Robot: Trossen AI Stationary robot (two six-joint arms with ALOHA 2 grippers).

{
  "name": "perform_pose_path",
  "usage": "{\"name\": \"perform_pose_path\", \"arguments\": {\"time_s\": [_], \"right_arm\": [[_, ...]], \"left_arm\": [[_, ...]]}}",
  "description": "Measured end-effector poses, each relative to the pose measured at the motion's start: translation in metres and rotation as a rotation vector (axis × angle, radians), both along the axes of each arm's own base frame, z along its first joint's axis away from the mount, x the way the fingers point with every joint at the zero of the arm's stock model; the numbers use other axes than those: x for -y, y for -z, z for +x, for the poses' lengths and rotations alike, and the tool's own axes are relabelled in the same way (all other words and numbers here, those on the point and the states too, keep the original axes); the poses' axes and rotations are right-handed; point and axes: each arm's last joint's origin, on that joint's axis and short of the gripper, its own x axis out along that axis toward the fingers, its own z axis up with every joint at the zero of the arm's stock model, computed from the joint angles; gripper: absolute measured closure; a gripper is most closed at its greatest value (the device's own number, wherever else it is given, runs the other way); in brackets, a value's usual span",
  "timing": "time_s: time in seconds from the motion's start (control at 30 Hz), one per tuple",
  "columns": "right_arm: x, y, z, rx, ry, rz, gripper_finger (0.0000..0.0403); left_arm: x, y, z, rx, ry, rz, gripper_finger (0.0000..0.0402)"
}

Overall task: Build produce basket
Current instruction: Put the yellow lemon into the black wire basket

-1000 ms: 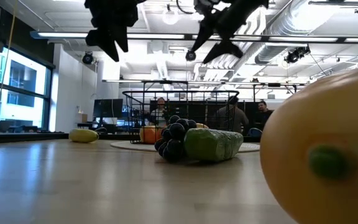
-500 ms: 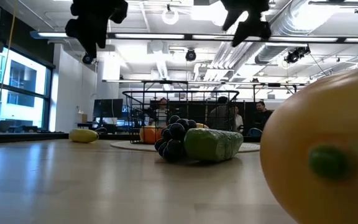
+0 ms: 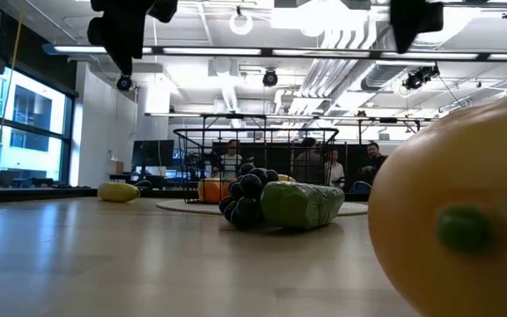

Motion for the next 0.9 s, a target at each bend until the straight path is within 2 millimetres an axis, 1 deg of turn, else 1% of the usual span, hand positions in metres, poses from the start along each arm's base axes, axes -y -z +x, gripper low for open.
{"name": "perform_pose_path", "arguments": {"time_s": [0.17, 0.3, 0.47, 0.8, 0.9], "right_arm": [[-0.017, 0.003, -0.012, -0.088, -0.002, -0.011, 0.0172], [-0.030, 0.004, -0.019, -0.116, 0.011, -0.064, 0.0144], [-0.047, 0.005, -0.030, -0.163, 0.058, -0.053, 0.0112], [-0.088, 0.006, -0.056, -0.215, 0.156, -0.015, 0.0107], [-0.099, 0.017, -0.064, -0.239, 0.180, -0.020, 0.0107]], "left_arm": [[0.007, 0.000, 0.001, 0.002, 0.007, -0.007, 0.0158], [0.011, 0.000, 0.001, 0.003, 0.014, -0.009, 0.0158], [0.013, 0.000, 0.001, 0.003, 0.022, -0.009, 0.0158], [0.013, 0.000, 0.001, 0.003, 0.022, -0.009, 0.0158], [0.013, 0.000, 0.001, 0.003, 0.022, -0.009, 0.0158]]}}
